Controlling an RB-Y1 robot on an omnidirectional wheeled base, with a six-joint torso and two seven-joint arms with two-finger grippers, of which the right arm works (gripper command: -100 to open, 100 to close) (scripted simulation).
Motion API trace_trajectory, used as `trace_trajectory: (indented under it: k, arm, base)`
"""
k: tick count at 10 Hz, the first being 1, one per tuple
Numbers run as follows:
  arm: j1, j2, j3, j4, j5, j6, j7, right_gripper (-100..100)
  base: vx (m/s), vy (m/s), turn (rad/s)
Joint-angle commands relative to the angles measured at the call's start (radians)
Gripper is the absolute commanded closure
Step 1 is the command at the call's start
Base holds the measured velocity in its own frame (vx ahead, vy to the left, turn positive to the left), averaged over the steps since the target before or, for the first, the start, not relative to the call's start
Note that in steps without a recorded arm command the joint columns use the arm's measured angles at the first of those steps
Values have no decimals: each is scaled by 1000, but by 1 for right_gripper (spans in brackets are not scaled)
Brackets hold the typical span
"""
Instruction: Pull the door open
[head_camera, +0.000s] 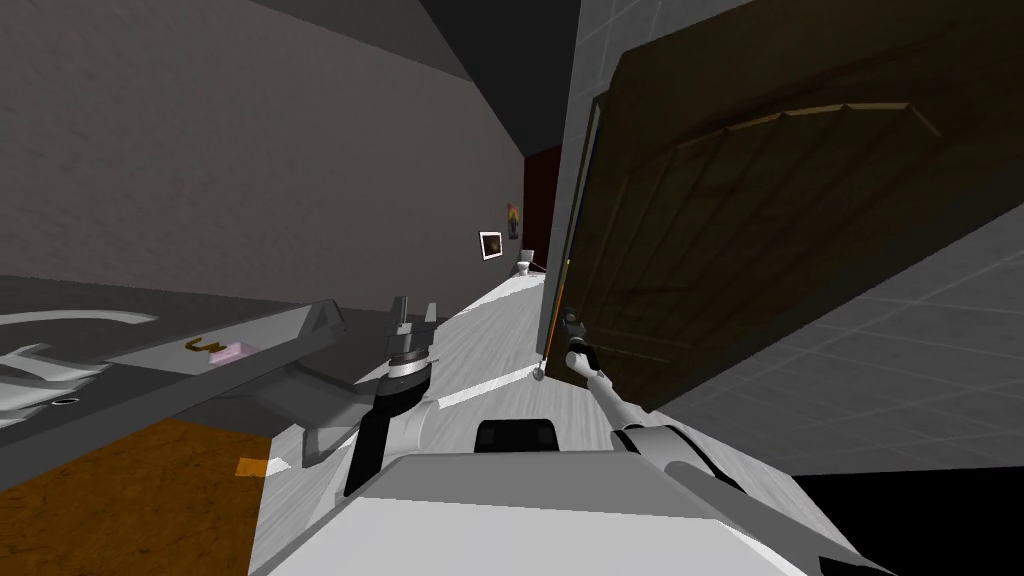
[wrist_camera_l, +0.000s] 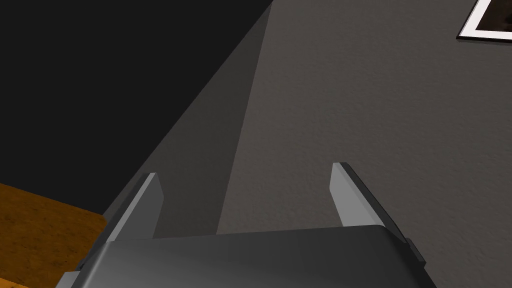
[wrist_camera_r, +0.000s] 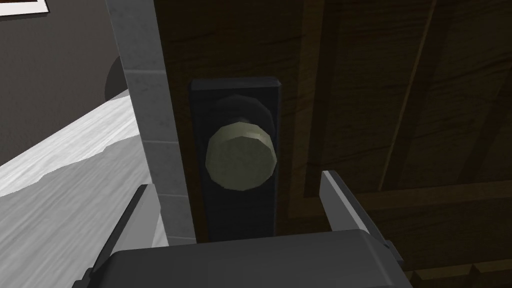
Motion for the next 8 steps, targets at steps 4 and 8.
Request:
trace_trajectory:
  k: [4, 8]
  arm:
    - [5, -61, -9, 23, -9, -2, -52, -100]
    - [0, -51, -7, 23, -7, -1, -42, 100]
  base:
    - [109, 2, 69]
    - [0, -2, -2]
